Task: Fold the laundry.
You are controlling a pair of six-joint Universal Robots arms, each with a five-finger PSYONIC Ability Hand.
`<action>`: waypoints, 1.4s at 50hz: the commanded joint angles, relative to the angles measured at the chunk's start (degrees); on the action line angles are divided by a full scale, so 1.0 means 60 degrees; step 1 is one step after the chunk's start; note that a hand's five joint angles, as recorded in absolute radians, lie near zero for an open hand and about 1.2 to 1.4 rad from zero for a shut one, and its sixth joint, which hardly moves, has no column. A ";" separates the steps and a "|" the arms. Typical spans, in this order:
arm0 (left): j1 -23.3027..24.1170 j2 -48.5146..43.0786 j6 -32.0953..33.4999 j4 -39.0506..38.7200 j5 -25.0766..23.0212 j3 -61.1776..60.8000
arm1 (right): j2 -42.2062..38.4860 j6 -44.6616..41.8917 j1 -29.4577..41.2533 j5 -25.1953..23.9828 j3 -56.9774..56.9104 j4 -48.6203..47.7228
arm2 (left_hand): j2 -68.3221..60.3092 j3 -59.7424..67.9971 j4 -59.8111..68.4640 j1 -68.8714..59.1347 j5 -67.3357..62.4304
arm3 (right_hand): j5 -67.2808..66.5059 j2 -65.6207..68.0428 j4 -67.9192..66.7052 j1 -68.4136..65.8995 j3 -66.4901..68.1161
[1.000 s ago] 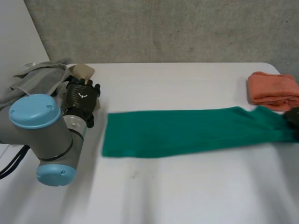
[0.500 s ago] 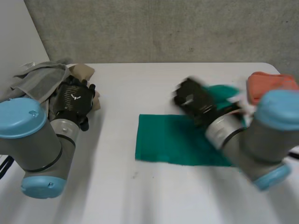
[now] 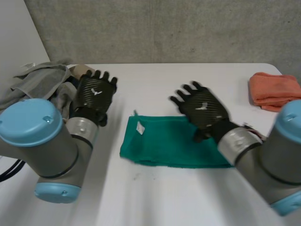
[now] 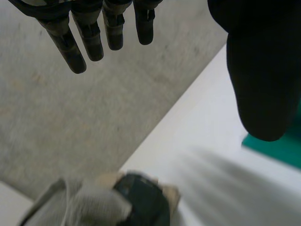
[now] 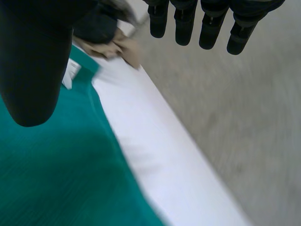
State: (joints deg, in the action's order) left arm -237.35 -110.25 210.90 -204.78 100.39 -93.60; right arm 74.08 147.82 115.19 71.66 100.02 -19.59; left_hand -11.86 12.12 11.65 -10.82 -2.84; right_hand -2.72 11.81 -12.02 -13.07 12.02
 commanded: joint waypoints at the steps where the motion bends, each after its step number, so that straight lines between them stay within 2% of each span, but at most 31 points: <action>1: 0.1031 -0.0666 0.0007 0.0014 0.0041 0.0833 | -0.0055 0.0957 -0.2116 -0.0195 0.0848 0.1771 | 0.0310 -0.0354 -0.0274 0.0136 0.0474 | 0.0454 -0.0302 0.0337 0.0512 -0.0337; 6: 0.1340 -0.1004 0.0007 0.0014 0.0012 0.1068 | -0.0830 -0.0347 -0.2762 -0.0210 0.1244 0.1771 | 0.0310 -0.0354 -0.0274 0.0136 0.0474 | -0.1405 0.1557 -0.1522 -0.1348 0.1522; 7: 0.1369 -0.1033 0.0007 0.0014 -0.0002 0.1069 | -0.1137 -0.0581 -0.2821 -0.0195 0.1215 0.1771 | 0.0310 -0.0354 -0.0274 0.0136 0.0474 | -0.3409 0.3561 -0.3526 -0.3351 0.3526; 10: 0.1427 -0.1092 0.0007 0.0014 0.0041 0.1083 | -0.1330 -0.0744 -0.2865 -0.0210 0.1186 0.1713 | 0.0310 -0.0354 -0.0274 0.0136 0.0474 | -0.7116 0.7269 -0.7234 -0.7059 0.7234; 11: 0.1471 -0.1121 0.0007 0.0014 0.0070 0.1069 | -0.1287 -0.0715 -0.2894 -0.0195 0.1128 0.1669 | 0.0310 -0.0354 -0.0274 0.0136 0.0474 | -0.9877 1.0029 -0.9994 -0.9819 0.9994; 13: 0.1515 -0.1194 0.0007 0.0029 0.0100 0.1054 | -0.1272 -0.0715 -0.2924 -0.0166 0.1127 0.1625 | 0.0310 -0.0354 -0.0274 0.0136 0.0474 | -1.1209 1.1361 -1.1326 -1.1151 1.1326; 15: 0.1559 -0.1180 -0.0008 0.0043 0.0115 0.0952 | -0.1126 -0.0846 -0.2939 -0.0034 0.1127 0.1523 | 0.0310 -0.0354 -0.0274 0.0136 0.0474 | -1.1213 1.1365 -1.1330 -1.1155 1.1330; 24: 0.1282 -0.0829 0.0007 0.0087 0.0203 0.0615 | 0.0149 -0.1212 -0.2617 0.1005 0.0586 0.1376 | 0.0310 -0.0354 -0.0274 0.0136 0.0474 | -1.1213 1.1365 -1.1330 -1.1155 1.1330; 28: 0.0828 -0.0434 -0.0008 0.0117 0.0217 0.0322 | 0.0135 -0.1564 -0.0864 0.0933 -0.0043 0.1216 | 0.0310 -0.0354 -0.0274 0.0136 0.0474 | -1.1213 1.1365 -1.1330 -1.1155 1.1330; 29: 0.0697 -0.0288 -0.0008 0.0102 0.0217 0.0191 | 0.0033 -0.1710 0.0142 0.0846 -0.0393 0.1012 | 0.0310 -0.0354 -0.0274 0.0136 0.0474 | -1.1213 1.1365 -1.1330 -1.1155 1.1330; 30: 0.0652 -0.0214 -0.0022 0.0102 0.0232 0.0132 | -0.0069 -0.1798 0.0602 0.0816 -0.0541 0.0894 | 0.0310 -0.0354 -0.0274 0.0136 0.0474 | -1.1213 1.1365 -1.1330 -1.1155 1.1330; 33: 0.0505 0.0064 -0.0139 0.0117 0.0377 -0.0073 | -0.0886 -0.2236 0.2109 0.0655 -0.0980 0.0411 | 0.0310 -0.0354 -0.0274 0.0136 0.0474 | -1.1213 1.1365 -1.1330 -1.1155 1.1330; 38: 0.0285 0.0270 -0.0476 0.0146 0.0700 -0.0279 | -0.2383 -0.2941 0.3096 0.0595 -0.1728 0.0321 | 0.0310 -0.0354 -0.0274 0.0136 0.0474 | -1.1213 1.1365 -1.1330 -1.1155 1.1330; 39: 0.0271 0.0270 -0.0549 0.0146 0.0730 -0.0294 | -0.2573 -0.2985 0.3140 0.0697 -0.1860 0.0336 | 0.0310 -0.0354 -0.0274 0.0136 0.0474 | -1.1213 1.1365 -1.1330 -1.1155 1.1330; 40: 0.0270 0.0270 -0.0608 0.0146 0.0744 -0.0294 | -0.2822 -0.2942 0.3155 0.0800 -0.2093 0.0423 | 0.0310 -0.0354 -0.0274 0.0136 0.0474 | -0.5949 0.6101 -0.6066 -0.5892 0.6066; 42: 0.0241 0.0256 -0.0827 0.0160 0.0759 -0.0323 | -0.2854 -0.2767 0.3155 0.0947 -0.2183 0.0497 | 0.0310 -0.0354 -0.0274 0.0136 0.0474 | 0.0454 -0.0302 0.0337 0.0512 -0.0337; 45: 0.0241 0.0241 -0.1018 0.0161 0.0745 -0.0294 | -0.2678 -0.1626 0.3082 0.1138 -0.2198 0.0497 | 0.0310 -0.0354 -0.0274 0.0136 0.0474 | 0.0454 -0.0302 0.0337 0.0512 -0.0337; 47: 0.0227 0.0241 -0.1106 0.0161 0.0730 -0.0177 | -0.2211 -0.0193 0.2820 0.1152 -0.2081 0.0482 | 0.0310 -0.0354 -0.0274 0.0136 0.0474 | 0.0454 -0.0302 0.0337 0.0512 -0.0337; 49: 0.0270 0.0241 -0.1179 0.0161 0.0715 -0.0104 | -0.1655 0.0876 0.2425 0.1211 -0.1950 0.0497 | 0.0310 -0.0354 -0.0274 0.0136 0.0474 | 0.0454 -0.0302 0.0337 0.0512 -0.0337; 50: 0.0299 0.0241 -0.1209 0.0146 0.0701 -0.0031 | -0.1072 0.1911 0.2002 0.1255 -0.1775 0.0526 | 0.0310 -0.0354 -0.0274 0.0136 0.0474 | 0.0454 -0.0302 0.0337 0.0512 -0.0337; 55: 0.0839 0.0007 -0.1938 0.0204 0.0453 0.0832 | 0.0002 0.4452 0.0872 0.1240 -0.1495 0.0920 | 0.0247 -0.0290 -0.0211 0.0073 0.0410 | 0.0454 -0.0302 0.0337 0.0512 -0.0337; 59: 0.1383 -0.0709 -0.2789 0.0642 -0.0104 0.1609 | -0.0202 0.4793 0.0314 0.1123 -0.1729 0.1960 | 0.0050 -0.0094 -0.0015 -0.0124 0.0214 | 0.0454 -0.0302 0.0337 0.0512 -0.0337; 61: 0.1529 -0.1046 -0.3126 0.1066 -0.0222 0.2004 | -0.0726 0.4764 0.0327 0.1036 -0.2165 0.2660 | -0.0089 0.0045 0.0125 -0.0263 0.0075 | 0.0454 -0.0302 0.0337 0.0512 -0.0337; 66: 0.1633 -0.2188 -0.4296 0.2837 -0.0150 0.3030 | -0.2163 0.4895 0.0343 0.0495 -0.3354 0.3718 | -0.0258 0.0214 0.0294 -0.0432 -0.0094 | 0.0454 -0.0302 0.0337 0.0512 -0.0337; 70: 0.1618 -0.2614 -0.4753 0.3499 0.0157 0.3076 | -0.2911 0.4910 0.0313 -0.0121 -0.4130 0.4290 | -0.0231 0.0187 0.0266 -0.0404 -0.0067 | 0.0454 -0.0302 0.0337 0.0512 -0.0337</action>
State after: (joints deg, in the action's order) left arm -227.41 -121.06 187.38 -191.43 99.28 -77.31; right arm 64.45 177.81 116.75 75.61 82.42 0.67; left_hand -11.86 12.13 11.68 -10.99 -2.85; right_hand -2.70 11.86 -12.04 -13.06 12.06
